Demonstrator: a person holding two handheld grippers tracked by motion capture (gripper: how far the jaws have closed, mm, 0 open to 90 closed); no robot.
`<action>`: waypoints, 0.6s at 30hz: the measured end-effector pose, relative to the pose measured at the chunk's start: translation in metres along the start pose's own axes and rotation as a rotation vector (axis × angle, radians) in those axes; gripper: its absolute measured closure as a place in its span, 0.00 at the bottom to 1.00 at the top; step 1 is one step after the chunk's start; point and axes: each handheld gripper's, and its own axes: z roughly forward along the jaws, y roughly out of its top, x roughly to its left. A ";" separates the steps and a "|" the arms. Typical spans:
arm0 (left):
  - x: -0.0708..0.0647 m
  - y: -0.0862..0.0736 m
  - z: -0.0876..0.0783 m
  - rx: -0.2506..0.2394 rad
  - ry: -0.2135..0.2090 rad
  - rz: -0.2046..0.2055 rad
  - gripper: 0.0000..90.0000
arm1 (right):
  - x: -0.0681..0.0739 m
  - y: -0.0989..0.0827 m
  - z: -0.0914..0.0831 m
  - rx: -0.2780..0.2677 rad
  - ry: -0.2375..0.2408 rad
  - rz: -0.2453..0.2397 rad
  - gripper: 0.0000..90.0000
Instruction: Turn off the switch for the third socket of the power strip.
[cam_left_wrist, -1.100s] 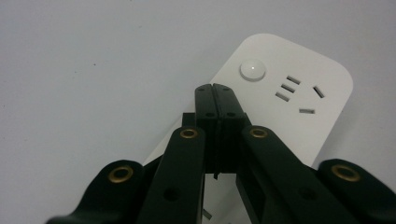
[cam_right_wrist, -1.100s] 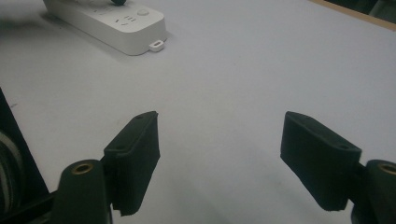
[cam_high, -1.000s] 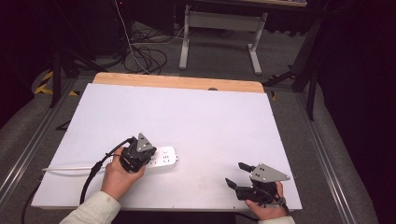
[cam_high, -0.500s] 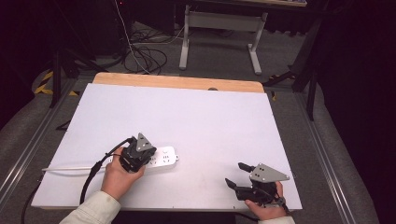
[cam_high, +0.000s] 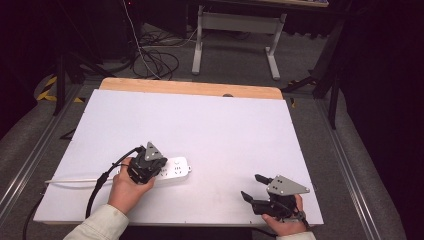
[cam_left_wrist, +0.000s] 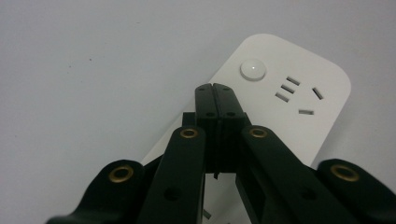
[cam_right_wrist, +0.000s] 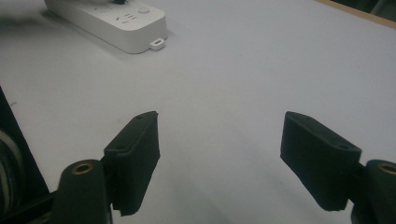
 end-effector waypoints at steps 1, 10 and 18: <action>0.001 0.000 0.000 0.000 -0.001 0.002 1.00 | 0.000 0.000 0.000 -0.003 0.001 0.001 0.32; 0.002 0.004 -0.014 -0.055 -0.030 -0.036 1.00 | -0.001 0.000 0.000 -0.005 -0.001 0.003 0.32; 0.001 0.006 -0.024 -0.076 -0.026 -0.030 1.00 | -0.001 0.000 0.000 -0.005 -0.002 0.001 0.32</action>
